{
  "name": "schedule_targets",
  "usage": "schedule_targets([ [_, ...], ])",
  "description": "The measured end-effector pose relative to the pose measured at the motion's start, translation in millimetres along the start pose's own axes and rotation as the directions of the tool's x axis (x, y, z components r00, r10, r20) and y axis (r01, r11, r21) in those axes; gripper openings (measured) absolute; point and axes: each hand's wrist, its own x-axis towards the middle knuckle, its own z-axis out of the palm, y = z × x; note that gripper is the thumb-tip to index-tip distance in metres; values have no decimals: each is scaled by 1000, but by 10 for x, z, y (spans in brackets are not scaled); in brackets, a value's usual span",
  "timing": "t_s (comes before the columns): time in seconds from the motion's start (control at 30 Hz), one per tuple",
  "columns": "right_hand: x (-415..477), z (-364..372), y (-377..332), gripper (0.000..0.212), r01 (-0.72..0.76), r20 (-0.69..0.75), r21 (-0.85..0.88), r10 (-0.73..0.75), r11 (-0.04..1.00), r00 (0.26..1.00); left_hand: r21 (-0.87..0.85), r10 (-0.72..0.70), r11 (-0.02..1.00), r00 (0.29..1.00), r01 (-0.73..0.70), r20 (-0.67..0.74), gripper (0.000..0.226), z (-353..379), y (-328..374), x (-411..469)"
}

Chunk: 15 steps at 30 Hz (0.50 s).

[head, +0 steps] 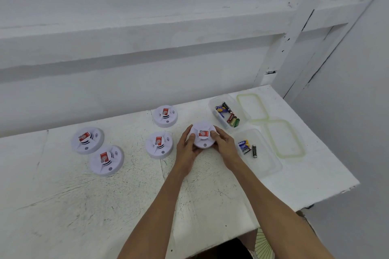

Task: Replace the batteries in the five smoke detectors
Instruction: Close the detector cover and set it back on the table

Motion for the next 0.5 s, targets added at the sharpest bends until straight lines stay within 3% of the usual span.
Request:
schedule_targets([
  [0.5, -37, 10, -26, 30, 1, 12, 24, -1, 1000, 1000, -59, -2, 998, 1000, 2, 0, 37, -5, 13, -1],
])
